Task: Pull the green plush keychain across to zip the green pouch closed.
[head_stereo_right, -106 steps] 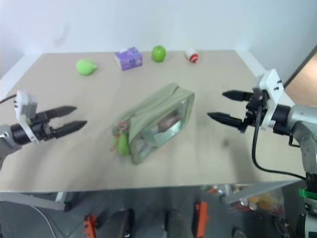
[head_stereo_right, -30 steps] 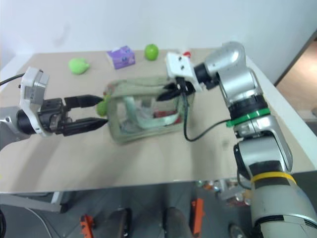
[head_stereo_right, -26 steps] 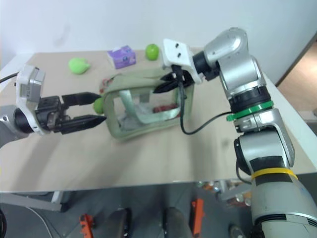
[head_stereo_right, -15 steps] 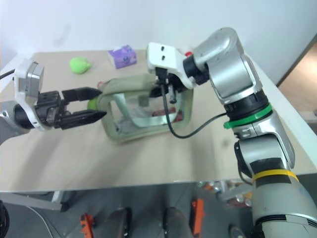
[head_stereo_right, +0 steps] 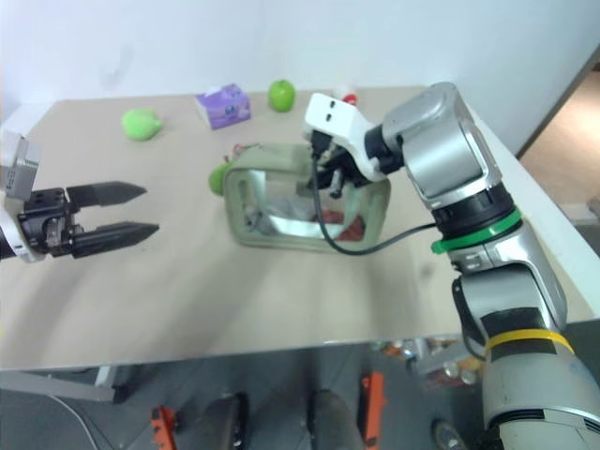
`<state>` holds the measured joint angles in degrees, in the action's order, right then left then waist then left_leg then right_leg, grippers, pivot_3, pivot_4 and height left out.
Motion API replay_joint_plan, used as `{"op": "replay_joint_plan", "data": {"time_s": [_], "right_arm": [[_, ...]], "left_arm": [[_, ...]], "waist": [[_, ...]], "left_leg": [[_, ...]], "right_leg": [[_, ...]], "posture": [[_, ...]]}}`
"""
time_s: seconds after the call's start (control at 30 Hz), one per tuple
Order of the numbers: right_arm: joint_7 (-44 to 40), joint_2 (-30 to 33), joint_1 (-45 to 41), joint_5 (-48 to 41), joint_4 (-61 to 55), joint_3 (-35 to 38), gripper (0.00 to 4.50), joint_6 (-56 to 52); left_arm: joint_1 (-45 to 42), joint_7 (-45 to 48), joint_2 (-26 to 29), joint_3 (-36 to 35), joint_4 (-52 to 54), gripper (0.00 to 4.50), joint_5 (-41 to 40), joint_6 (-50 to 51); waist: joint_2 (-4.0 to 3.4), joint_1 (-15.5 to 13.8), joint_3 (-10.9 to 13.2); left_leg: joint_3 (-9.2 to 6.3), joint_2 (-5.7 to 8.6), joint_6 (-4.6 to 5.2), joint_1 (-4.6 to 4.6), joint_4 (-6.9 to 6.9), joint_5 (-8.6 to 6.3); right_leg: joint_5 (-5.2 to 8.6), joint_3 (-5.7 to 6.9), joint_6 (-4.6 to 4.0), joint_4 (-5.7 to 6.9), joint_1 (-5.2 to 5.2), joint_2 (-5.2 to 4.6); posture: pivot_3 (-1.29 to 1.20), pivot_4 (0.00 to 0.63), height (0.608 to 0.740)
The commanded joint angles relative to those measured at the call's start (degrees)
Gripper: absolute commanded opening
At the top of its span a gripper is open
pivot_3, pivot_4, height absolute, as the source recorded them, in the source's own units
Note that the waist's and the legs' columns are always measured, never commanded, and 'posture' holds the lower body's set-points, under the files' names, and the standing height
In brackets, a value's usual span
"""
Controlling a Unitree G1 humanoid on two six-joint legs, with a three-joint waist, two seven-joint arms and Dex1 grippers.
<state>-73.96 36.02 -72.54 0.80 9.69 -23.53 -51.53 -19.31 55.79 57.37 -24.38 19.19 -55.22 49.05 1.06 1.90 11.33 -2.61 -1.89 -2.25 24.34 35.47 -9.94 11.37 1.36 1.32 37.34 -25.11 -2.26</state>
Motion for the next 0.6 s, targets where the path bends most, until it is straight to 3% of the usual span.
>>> {"op": "replay_joint_plan", "data": {"time_s": [0.03,0.23,0.6], "right_arm": [[2.43,-1.75,0.2,-2.82,-5.59,2.57,0.03,-4.72],[2.62,-1.21,2.12,-6.34,-9.43,2.52,0.03,-5.47],[0.41,2.61,-0.34,-9.8,-6.3,3.37,0.03,-0.85]], "left_arm": [[-0.3,-1.51,-1.43,0.15,3.16,4.5,-1.37,-0.6],[-1.28,-2.59,-2.93,2.46,4.04,4.5,-1.99,-0.12],[-5.09,-2.5,-3.85,4.34,1.18,4.5,-3.16,0.23]], "waist": [[0.0,0.0,0.0],[0.01,0.05,0.0],[0.02,0.18,0.0]], "left_leg": [[0.01,0.0,0.0,0.0,0.01,0.0],[0.04,0.0,0.0,0.0,0.07,0.01],[0.07,-0.09,0.0,0.0,0.07,0.01]], "right_leg": [[-0.02,-0.01,-0.02,0.0,0.0,0.0],[-0.09,-0.07,0.03,0.0,0.0,0.03],[-0.1,-0.13,0.02,0.01,-0.02,0.15]], "posture": [[0.0,0.15,0.74],[0.0,0.15,0.74],[0.0,0.15,0.74]]}}
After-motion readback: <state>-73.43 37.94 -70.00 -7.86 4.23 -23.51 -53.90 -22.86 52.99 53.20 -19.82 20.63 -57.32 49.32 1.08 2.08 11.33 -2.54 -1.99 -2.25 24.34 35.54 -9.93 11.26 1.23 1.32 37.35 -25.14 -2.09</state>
